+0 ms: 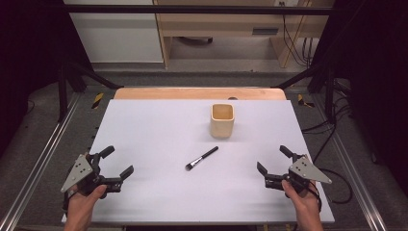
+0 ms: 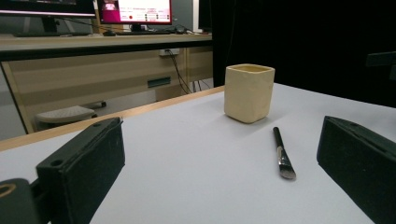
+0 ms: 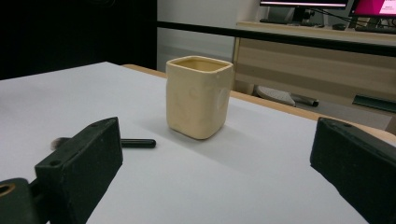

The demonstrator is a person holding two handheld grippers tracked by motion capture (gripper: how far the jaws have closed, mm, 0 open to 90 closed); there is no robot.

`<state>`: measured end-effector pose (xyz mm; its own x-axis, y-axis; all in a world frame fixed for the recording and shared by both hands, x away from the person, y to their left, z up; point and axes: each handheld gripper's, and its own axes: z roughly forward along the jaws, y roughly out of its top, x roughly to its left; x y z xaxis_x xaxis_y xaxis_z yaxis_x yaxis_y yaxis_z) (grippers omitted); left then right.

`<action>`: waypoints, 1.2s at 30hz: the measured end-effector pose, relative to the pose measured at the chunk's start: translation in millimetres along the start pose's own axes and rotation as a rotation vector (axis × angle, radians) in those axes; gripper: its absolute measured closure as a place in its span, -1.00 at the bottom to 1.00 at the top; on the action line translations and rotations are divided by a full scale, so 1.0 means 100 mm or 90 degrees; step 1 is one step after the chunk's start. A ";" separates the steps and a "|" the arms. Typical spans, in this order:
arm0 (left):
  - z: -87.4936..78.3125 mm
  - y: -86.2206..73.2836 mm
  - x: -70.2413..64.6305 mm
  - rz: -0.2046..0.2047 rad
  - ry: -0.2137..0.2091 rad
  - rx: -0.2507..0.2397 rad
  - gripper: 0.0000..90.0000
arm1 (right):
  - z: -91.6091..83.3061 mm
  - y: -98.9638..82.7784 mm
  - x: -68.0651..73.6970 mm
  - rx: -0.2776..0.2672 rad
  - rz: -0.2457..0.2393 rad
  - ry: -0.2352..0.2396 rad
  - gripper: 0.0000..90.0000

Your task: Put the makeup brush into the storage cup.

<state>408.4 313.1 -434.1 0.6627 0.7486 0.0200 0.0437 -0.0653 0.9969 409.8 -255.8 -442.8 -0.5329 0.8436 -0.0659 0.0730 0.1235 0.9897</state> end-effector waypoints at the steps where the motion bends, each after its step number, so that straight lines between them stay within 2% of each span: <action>1: -0.01 0.00 0.00 0.000 0.001 0.000 -0.99 | -0.01 0.00 0.00 0.000 0.000 -0.001 -0.94; 8: -0.03 0.04 -0.05 0.007 0.002 0.004 -0.99 | -0.02 0.00 0.02 0.002 -0.001 -0.004 -0.94; 13: 0.02 0.07 -0.13 0.030 -0.002 0.031 -0.98 | -0.02 0.00 0.04 0.007 -0.003 -0.008 -0.94; 14: 0.07 0.09 -0.19 0.040 -0.009 0.045 -0.98 | -0.02 0.00 0.04 0.006 -0.003 -0.009 -0.94; 16: 0.10 0.10 -0.21 0.043 -0.013 0.051 -0.98 | -0.02 0.00 0.05 0.007 -0.003 -0.010 -0.94; 18: 0.17 0.12 -0.27 0.048 -0.020 0.063 -0.98 | -0.03 0.00 0.05 0.007 -0.001 -0.012 -0.94; 19: 0.25 0.14 -0.32 0.061 -0.023 0.085 -0.97 | -0.03 0.00 0.05 0.008 0.000 -0.011 -0.94; 22: 0.37 0.16 -0.40 0.074 -0.036 0.114 -0.97 | -0.03 0.01 0.05 0.006 0.000 -0.010 -0.94; 25: 0.48 0.21 -0.46 0.063 -0.058 0.128 -0.97 | -0.03 0.01 0.06 0.008 -0.001 -0.012 -0.94; 26: 0.48 0.21 -0.46 0.063 -0.058 0.128 -0.97 | -0.03 0.01 0.06 0.008 -0.001 -0.012 -0.94; 27: 0.56 0.28 -0.51 0.080 -0.066 0.148 -0.97 | -0.03 0.01 0.07 0.010 -0.002 -0.014 -0.94; 29: 0.66 0.35 -0.57 0.089 -0.078 0.169 -0.97 | -0.03 0.01 0.08 0.013 -0.004 -0.016 -0.94; 32: 0.83 0.46 -0.68 0.118 -0.096 0.205 -0.96 | -0.04 0.01 0.09 0.015 -0.008 -0.014 -0.94; 34: 0.93 0.53 -0.76 0.108 -0.117 0.210 -0.94 | -0.05 0.01 0.09 0.014 -0.006 -0.013 -0.94; 36: 1.03 0.60 -0.86 0.121 -0.125 0.218 -0.93 | -0.06 0.01 0.08 0.011 -0.005 -0.014 -0.94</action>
<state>431.3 177.2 -383.6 0.8113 0.5643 0.1528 0.1304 -0.4294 0.8937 400.3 -251.7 -441.3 -0.5154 0.8535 -0.0770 0.0829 0.1391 0.9868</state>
